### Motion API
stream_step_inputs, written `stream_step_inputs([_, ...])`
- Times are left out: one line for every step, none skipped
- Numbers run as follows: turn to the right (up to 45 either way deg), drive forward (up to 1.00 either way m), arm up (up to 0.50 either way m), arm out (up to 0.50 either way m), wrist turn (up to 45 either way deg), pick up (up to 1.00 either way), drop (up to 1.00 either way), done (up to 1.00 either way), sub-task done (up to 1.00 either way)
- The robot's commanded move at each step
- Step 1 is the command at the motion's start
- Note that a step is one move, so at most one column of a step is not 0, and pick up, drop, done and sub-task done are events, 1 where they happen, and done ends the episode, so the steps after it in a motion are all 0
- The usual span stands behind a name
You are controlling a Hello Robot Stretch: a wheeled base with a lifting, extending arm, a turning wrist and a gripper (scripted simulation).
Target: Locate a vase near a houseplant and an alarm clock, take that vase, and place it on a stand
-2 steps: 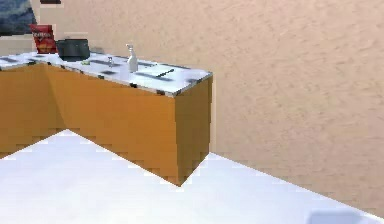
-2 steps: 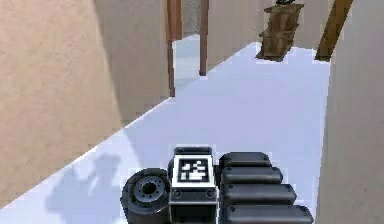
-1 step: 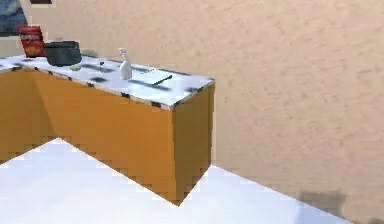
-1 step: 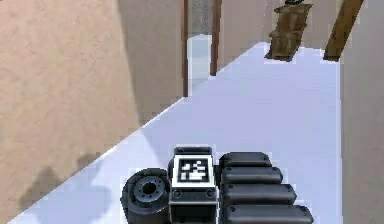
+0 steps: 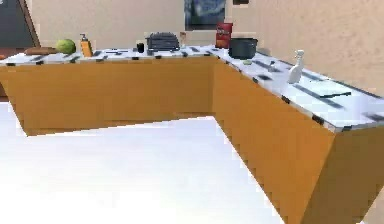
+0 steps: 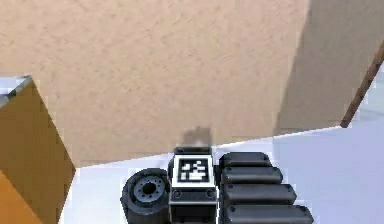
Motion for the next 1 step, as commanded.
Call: stream_step_inputs([-45.0, 0.00, 0.00, 0.00, 0.0, 0.00, 0.00, 0.00, 0.00])
